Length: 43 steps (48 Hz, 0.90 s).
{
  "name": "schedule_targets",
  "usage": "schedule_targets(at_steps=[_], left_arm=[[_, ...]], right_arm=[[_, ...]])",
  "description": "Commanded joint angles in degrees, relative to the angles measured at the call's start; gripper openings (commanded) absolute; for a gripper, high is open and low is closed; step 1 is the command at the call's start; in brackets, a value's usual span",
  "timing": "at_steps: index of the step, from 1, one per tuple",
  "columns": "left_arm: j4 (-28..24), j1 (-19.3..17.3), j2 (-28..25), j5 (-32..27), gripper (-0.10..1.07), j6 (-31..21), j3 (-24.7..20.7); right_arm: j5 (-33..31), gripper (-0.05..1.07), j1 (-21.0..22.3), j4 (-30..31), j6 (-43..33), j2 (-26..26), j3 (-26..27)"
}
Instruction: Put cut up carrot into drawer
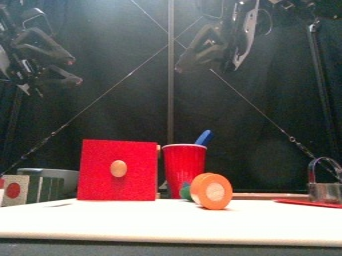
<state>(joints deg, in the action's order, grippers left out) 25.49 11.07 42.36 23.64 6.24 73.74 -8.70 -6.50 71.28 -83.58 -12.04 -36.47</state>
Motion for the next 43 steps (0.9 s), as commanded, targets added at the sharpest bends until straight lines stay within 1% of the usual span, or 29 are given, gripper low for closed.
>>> schedule_targets(at_steps=[1,8,12,17,22,25,27,34,38,40,43], left_arm=[[-0.88,-0.53,-0.18,0.18,0.81,-0.09,-0.88],[-0.88,-0.53,-0.18,0.18,0.81,0.0,-0.97],[-1.14,-0.97,-0.18,0.18,0.81,0.09,-1.05],[-0.88,-2.46,-0.18,-0.7,0.81,-0.18,-0.97],[-0.26,-4.39,-0.18,-2.81,0.81,-0.09,-0.88],[-0.7,-5.1,-0.18,-3.52,0.81,0.18,-1.05],[-1.41,-5.45,-0.18,-3.69,0.81,0.35,-1.32],[-6.24,-6.5,-0.18,-3.87,0.81,0.18,-2.02],[-8.44,-6.86,-0.18,-3.69,0.81,0.0,-2.11],[-9.32,-7.03,-0.18,-3.69,0.81,0.0,-2.11],[-10.11,-7.56,-0.18,-4.04,0.81,0.18,-2.37]], right_arm=[[0.09,0.11,0.62,-1.23,0.09,-0.62,0.35],[0.0,0.13,1.23,-5.36,0.35,-0.44,-0.79],[-0.53,0.15,1.58,-10.37,0.18,-0.44,-2.2],[-1.67,0.24,2.11,-19.16,0.18,-0.44,-4.22],[-4.13,0.39,2.9,-30.85,0.44,-0.18,-6.42],[-5.54,0.48,2.99,-36.47,0.79,0.0,-7.12],[-6.33,0.58,2.99,-40.34,0.88,0.09,-7.38],[-6.94,0.88,2.99,-46.32,0.7,0.62,-6.68],[-7.03,1.04,3.08,-49.48,0.7,2.11,-5.54],[-7.03,1.07,3.08,-51.68,0.53,3.78,-4.48],[-7.47,1.05,3.08,-53.79,0.62,6.5,-2.64]])
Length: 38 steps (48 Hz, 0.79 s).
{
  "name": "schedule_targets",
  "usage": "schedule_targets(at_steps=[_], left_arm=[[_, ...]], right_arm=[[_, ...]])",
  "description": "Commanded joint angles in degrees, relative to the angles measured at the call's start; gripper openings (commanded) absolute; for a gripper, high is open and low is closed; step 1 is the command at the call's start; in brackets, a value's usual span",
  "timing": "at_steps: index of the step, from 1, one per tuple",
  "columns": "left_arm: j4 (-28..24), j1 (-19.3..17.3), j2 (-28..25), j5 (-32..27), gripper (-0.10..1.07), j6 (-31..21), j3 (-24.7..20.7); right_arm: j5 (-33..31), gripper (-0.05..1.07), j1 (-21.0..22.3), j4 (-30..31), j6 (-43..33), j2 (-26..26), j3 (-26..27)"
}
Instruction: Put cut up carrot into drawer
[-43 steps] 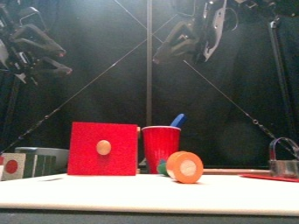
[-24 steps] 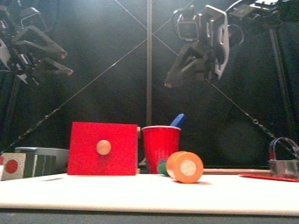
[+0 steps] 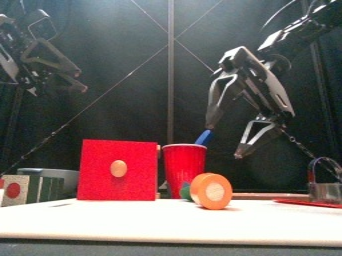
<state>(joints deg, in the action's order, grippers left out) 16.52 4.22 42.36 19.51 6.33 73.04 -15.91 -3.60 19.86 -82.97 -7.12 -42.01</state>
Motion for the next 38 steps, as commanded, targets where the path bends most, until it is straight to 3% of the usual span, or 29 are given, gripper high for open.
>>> schedule_targets(at_steps=[1,7,17,31,38], left_arm=[[-1.49,-1.05,-0.18,-0.09,0.81,0.09,-1.93],[-2.46,-1.58,-0.18,-0.53,0.81,0.0,-2.02],[-2.64,-1.67,-0.18,-0.62,0.81,0.09,-1.41],[-2.64,-2.02,-0.18,-0.62,0.81,0.18,-1.49],[-2.64,-1.93,-0.18,-0.62,0.81,0.09,-1.32]], right_arm=[[-0.44,1.04,0.26,-2.99,0.09,2.64,3.52],[-3.87,0.99,0.79,-4.57,0.18,8.26,8.44],[-12.66,0.99,0.88,-5.54,0.18,11.51,12.83],[-12.66,0.98,0.62,-8.17,0.18,15.73,14.94],[-13.1,0.91,0.62,-8.79,0.18,16.7,16.0]])
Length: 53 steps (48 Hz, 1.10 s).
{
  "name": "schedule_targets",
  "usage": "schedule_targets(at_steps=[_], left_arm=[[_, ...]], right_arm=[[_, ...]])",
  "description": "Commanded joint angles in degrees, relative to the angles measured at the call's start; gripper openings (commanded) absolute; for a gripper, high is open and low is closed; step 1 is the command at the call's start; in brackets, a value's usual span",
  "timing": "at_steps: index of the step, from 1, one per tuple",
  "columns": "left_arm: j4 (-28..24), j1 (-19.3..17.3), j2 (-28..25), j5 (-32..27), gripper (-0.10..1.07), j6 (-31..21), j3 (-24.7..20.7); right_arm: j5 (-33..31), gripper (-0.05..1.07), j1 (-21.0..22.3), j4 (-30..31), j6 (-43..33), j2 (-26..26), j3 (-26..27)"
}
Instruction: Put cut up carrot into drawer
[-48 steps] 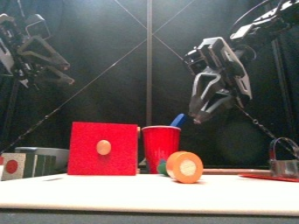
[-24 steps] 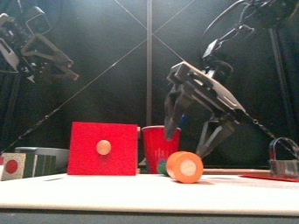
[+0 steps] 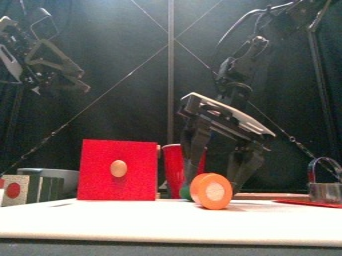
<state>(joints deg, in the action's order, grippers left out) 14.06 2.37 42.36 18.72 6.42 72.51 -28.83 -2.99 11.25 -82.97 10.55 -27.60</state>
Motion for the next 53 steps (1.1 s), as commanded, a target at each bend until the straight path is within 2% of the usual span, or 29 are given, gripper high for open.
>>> schedule_targets(at_steps=[1,8,12,20,29,34,38,46,53], left_arm=[[-0.18,-0.18,-0.18,0.18,0.81,0.0,-0.79],[-0.18,-0.18,-0.18,0.18,0.81,-0.09,-0.53],[-0.09,-0.18,-0.18,0.18,0.81,-0.18,-0.26],[0.0,-0.18,-0.18,0.18,0.81,-0.26,-0.09],[0.0,-0.18,-0.18,0.26,0.81,-0.26,0.09],[0.0,-0.26,-0.18,0.26,0.81,-0.26,0.18],[0.0,-0.44,-0.18,0.35,0.81,-0.26,0.18],[0.0,-0.79,-0.18,0.44,0.81,-0.26,0.18],[0.0,-0.97,-0.18,0.44,0.81,-0.26,0.35]], right_arm=[[-0.26,0.9,0.0,-0.18,0.18,-0.88,1.67],[-0.88,0.72,0.0,0.09,0.26,-0.88,1.58],[-0.97,0.65,-0.09,0.09,0.26,-1.41,1.58],[-1.67,0.64,-0.18,2.37,0.35,-5.27,1.85],[-3.69,0.64,0.18,8.96,0.09,-11.87,3.78],[-3.34,0.64,0.62,14.06,-0.35,-13.1,6.33],[-1.49,0.64,1.23,17.67,-0.44,-11.6,9.14],[4.92,0.64,3.16,21.53,0.26,-3.96,16.35],[5.45,0.66,4.57,23.12,0.35,0.62,19.86]])
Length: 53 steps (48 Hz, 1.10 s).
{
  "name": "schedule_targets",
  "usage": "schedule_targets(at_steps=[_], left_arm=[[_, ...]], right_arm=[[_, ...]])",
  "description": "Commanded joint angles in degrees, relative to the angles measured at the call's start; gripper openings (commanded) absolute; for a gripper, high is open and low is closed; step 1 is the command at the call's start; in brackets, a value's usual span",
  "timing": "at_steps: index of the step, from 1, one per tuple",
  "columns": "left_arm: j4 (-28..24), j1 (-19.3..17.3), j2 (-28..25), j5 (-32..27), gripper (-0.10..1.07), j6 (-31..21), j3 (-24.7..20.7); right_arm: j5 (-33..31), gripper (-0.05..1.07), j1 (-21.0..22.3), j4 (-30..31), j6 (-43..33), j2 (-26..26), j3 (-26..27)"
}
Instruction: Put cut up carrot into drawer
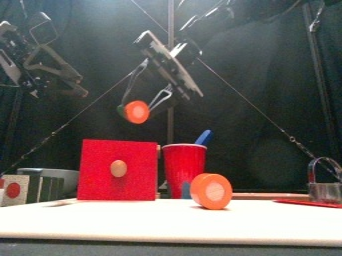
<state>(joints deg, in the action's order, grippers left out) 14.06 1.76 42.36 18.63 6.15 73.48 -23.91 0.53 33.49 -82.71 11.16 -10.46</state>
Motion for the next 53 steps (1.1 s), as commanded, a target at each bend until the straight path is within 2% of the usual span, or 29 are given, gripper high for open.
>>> schedule_targets(at_steps=[1,14,31,35,42,49,53], left_arm=[[0.0,-0.35,-0.18,0.53,0.81,0.0,-0.53],[0.0,-0.44,-0.18,0.62,0.81,0.0,-0.44],[0.0,-0.44,-0.18,0.7,0.81,0.0,-0.26],[0.0,-0.44,-0.09,0.7,0.81,0.0,-0.09],[0.18,-0.53,-0.18,0.7,0.81,0.0,0.18],[1.14,-0.44,-0.09,0.79,0.81,0.0,0.18],[1.41,-0.44,-0.09,0.7,0.81,0.0,0.26]], right_arm=[[0.53,0.67,1.23,1.14,0.09,0.44,2.9],[0.53,0.88,2.46,1.76,0.09,0.97,2.55],[0.26,0.91,1.76,2.02,0.09,-0.44,1.76],[-0.7,0.91,0.35,1.58,0.0,-1.93,0.7],[-6.15,0.91,-5.01,-2.46,-0.09,-5.63,-2.55],[-14.24,0.91,-10.02,-10.63,-0.7,-7.82,-6.24],[-16.79,0.91,-12.22,-15.47,-0.88,-7.82,-7.82]])
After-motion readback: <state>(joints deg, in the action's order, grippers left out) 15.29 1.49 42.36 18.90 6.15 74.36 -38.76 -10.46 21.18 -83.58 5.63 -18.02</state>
